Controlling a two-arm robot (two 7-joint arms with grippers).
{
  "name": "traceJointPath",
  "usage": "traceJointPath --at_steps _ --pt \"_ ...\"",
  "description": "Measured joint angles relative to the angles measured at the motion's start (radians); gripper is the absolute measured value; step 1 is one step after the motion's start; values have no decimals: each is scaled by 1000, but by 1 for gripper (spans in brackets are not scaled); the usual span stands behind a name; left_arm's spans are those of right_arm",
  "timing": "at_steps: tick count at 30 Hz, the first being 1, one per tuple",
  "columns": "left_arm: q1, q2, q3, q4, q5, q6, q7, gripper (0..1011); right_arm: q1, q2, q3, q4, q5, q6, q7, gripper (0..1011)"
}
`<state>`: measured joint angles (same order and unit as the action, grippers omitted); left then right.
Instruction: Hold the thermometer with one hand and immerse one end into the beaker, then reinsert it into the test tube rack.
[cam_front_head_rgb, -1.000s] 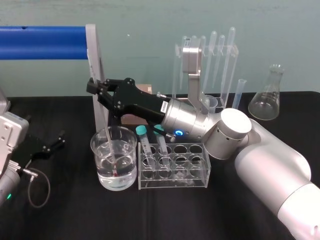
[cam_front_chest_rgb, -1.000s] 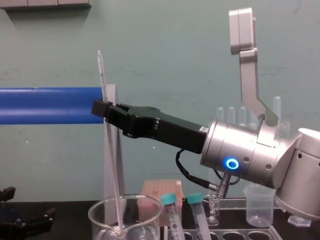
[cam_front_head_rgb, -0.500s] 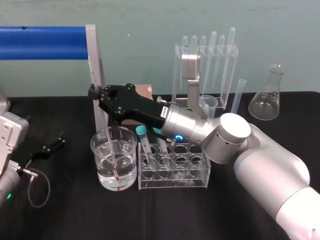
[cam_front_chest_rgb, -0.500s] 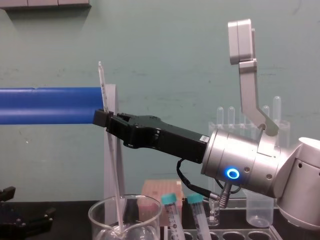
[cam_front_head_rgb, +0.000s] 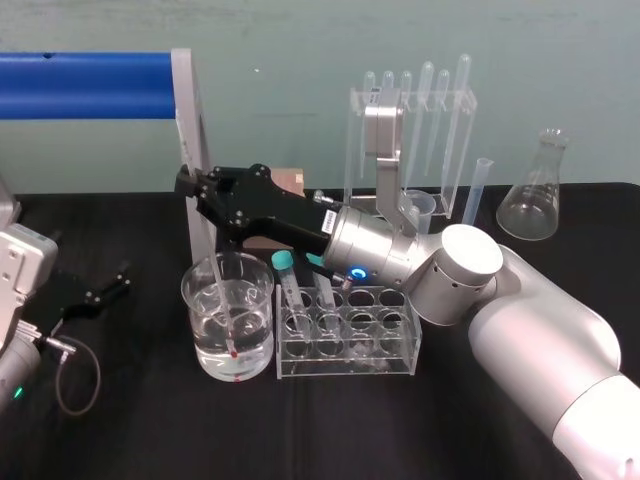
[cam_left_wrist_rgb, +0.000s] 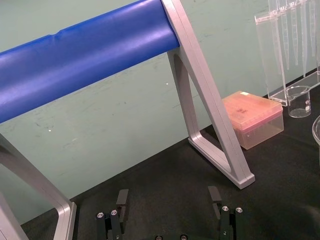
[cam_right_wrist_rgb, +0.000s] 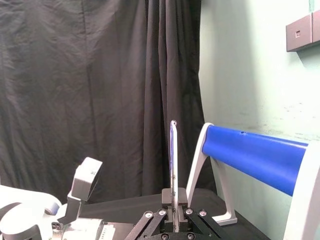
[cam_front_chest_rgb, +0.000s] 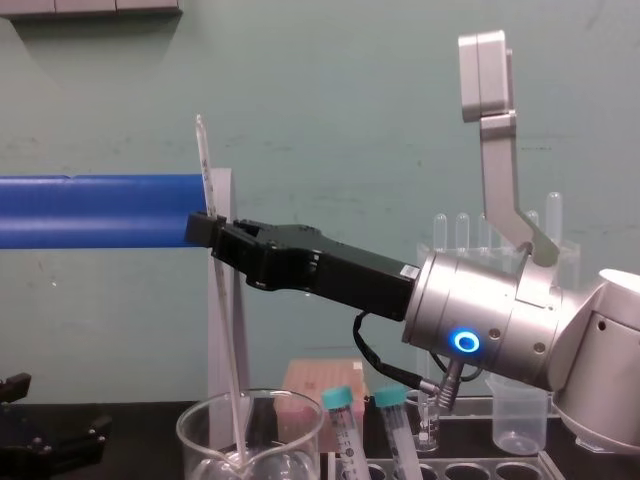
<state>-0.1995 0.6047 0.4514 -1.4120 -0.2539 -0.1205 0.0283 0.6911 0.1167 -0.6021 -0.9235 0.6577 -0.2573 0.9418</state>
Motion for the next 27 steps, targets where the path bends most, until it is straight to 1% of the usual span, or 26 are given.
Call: traceJointPath --at_steps 27 --pt "0 0 0 0 0 0 0 1008 -1 9 -3 -12 -11 12 -7 53"
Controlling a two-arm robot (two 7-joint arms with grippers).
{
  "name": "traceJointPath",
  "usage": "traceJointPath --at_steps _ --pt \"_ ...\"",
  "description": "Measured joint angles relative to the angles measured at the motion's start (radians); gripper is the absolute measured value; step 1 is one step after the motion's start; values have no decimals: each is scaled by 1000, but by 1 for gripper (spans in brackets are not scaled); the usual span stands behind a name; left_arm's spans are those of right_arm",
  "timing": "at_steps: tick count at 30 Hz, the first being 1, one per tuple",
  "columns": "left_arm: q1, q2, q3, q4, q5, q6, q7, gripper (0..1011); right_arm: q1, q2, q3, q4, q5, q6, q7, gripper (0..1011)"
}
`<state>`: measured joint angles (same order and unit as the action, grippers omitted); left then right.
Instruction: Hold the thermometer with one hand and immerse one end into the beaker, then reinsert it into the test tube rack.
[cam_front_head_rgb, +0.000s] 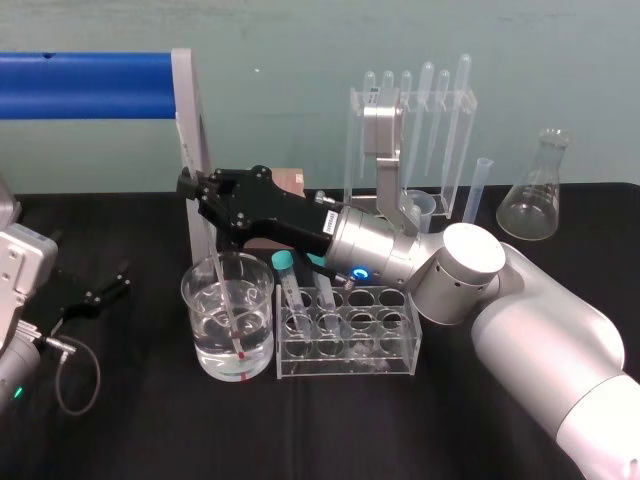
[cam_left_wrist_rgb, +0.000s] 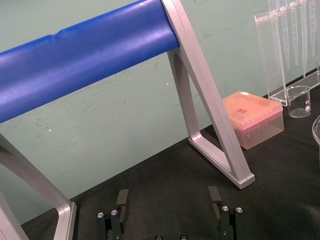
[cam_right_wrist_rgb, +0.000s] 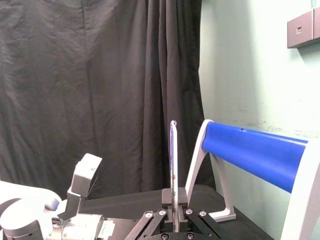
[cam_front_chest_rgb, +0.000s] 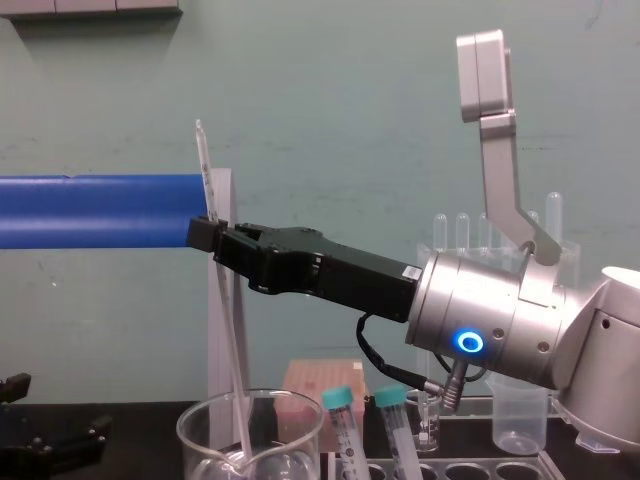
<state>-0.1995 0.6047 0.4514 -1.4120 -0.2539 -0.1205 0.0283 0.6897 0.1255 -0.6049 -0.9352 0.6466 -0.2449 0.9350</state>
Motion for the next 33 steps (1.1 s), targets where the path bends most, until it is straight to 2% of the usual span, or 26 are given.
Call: traceJointPath --at_steps 33 --pt "0 0 0 0 0 0 0 1008 -1 6 1 -14 -8 1 -15 53"
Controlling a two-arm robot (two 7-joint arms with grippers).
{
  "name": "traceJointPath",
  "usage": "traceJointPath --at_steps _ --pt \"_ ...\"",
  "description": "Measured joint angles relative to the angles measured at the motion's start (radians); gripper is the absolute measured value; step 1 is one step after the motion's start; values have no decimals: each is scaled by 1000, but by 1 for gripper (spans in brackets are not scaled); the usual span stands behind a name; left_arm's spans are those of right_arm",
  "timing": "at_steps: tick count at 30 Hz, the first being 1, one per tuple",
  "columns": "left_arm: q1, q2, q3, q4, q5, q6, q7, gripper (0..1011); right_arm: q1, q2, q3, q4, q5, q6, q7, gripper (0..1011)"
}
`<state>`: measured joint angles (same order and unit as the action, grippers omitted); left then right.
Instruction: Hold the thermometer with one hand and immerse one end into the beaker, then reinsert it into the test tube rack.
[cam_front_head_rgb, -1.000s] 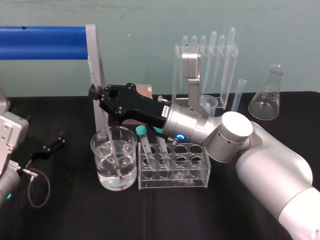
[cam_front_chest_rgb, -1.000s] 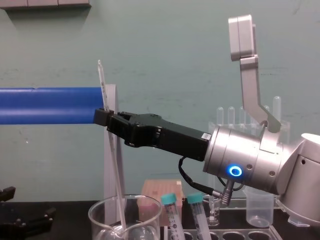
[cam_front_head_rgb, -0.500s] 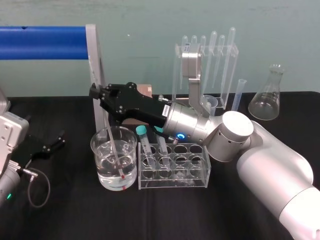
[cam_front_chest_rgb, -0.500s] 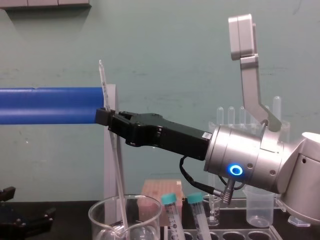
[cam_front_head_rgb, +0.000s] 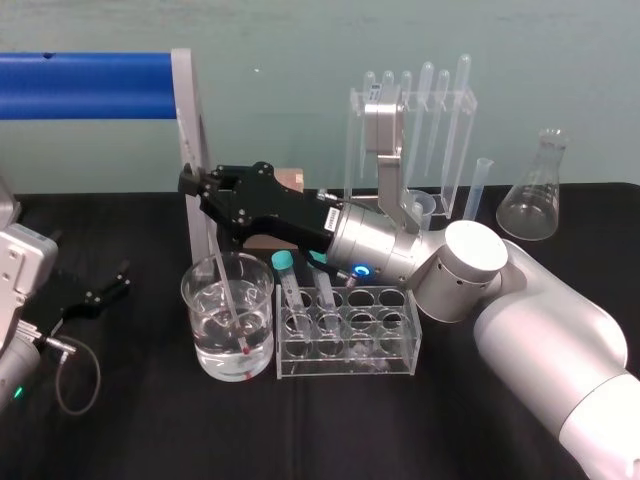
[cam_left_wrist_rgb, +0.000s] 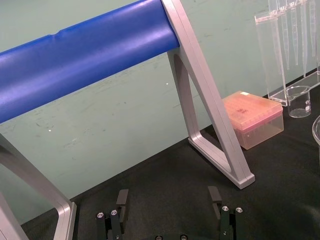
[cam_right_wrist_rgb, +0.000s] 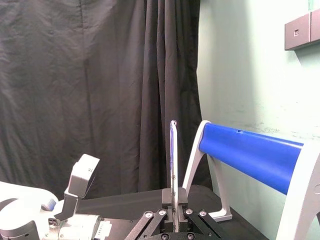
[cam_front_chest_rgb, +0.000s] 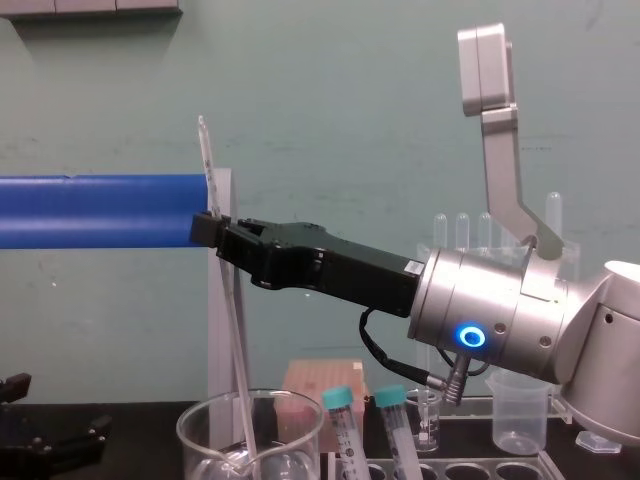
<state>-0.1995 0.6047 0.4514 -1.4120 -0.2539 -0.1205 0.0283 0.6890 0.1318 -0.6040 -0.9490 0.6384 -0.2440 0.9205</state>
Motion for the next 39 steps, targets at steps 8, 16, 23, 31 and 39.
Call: traceJointPath --at_steps 8,16,23,31,39 --pt "0 0 0 0 0 0 0 1008 -5 5 0 -12 -1 2 -4 53" --pt "0 0 0 0 0 0 0 1008 -8 8 -1 -21 -1 4 -8 53" --pt "0 0 0 0 0 0 0 1008 -9 9 -2 -23 0 6 -9 53" --pt "0 0 0 0 0 0 0 1008 -12 10 -4 -24 1 7 -9 53" --pt "0 0 0 0 0 0 0 1008 -14 12 -5 -28 1 8 -9 53"
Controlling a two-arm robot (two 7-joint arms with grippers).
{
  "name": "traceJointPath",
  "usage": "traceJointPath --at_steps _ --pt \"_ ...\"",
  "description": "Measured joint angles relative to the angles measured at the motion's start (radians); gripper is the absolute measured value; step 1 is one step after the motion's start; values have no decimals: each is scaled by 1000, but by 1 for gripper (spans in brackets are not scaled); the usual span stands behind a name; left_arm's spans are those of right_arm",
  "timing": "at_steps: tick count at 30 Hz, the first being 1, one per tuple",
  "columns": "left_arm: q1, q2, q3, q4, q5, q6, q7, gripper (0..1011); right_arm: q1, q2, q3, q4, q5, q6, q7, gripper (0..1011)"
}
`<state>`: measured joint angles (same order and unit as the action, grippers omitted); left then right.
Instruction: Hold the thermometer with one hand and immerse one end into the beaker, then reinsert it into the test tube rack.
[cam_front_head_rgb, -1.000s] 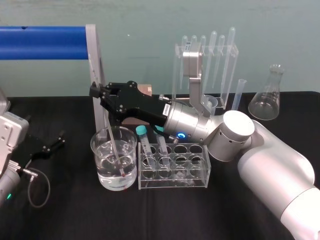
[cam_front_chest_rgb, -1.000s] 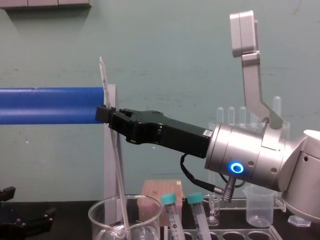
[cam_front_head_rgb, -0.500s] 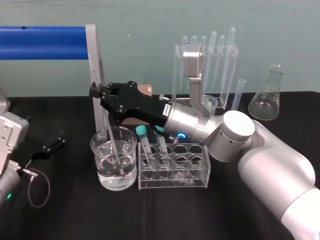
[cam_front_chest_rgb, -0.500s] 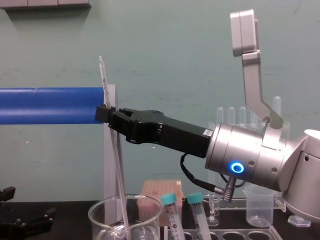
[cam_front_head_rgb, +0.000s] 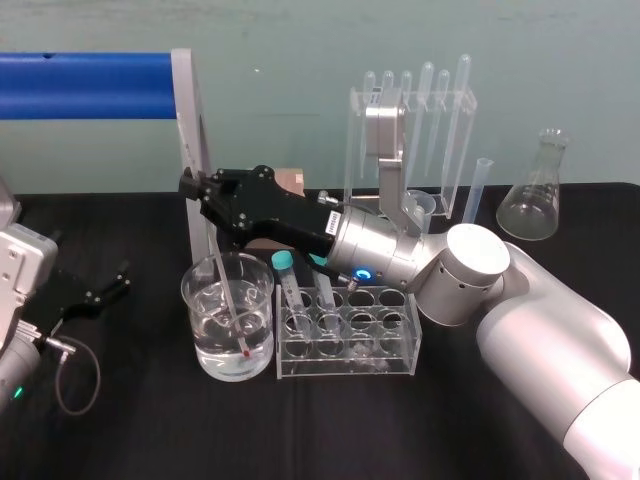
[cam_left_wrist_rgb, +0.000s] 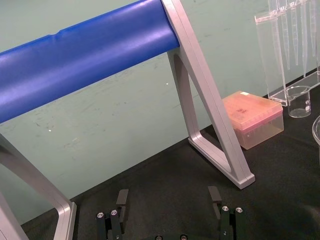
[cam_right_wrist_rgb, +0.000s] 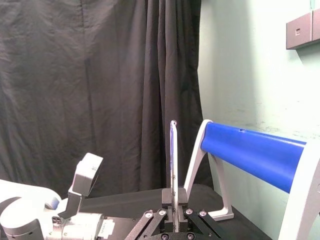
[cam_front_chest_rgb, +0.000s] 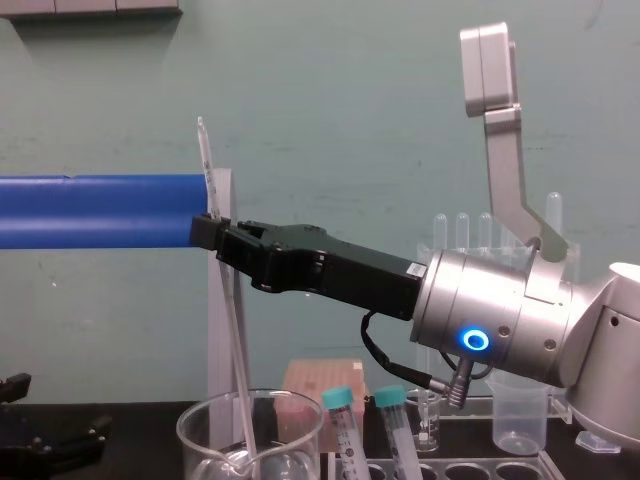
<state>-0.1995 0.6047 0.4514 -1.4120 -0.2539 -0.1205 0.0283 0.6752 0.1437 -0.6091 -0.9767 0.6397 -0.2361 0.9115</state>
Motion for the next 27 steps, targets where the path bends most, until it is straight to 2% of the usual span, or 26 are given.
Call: traceJointPath --at_steps 27 --pt "0 0 0 0 0 0 0 1008 4 -3 -3 7 0 1 1 53"
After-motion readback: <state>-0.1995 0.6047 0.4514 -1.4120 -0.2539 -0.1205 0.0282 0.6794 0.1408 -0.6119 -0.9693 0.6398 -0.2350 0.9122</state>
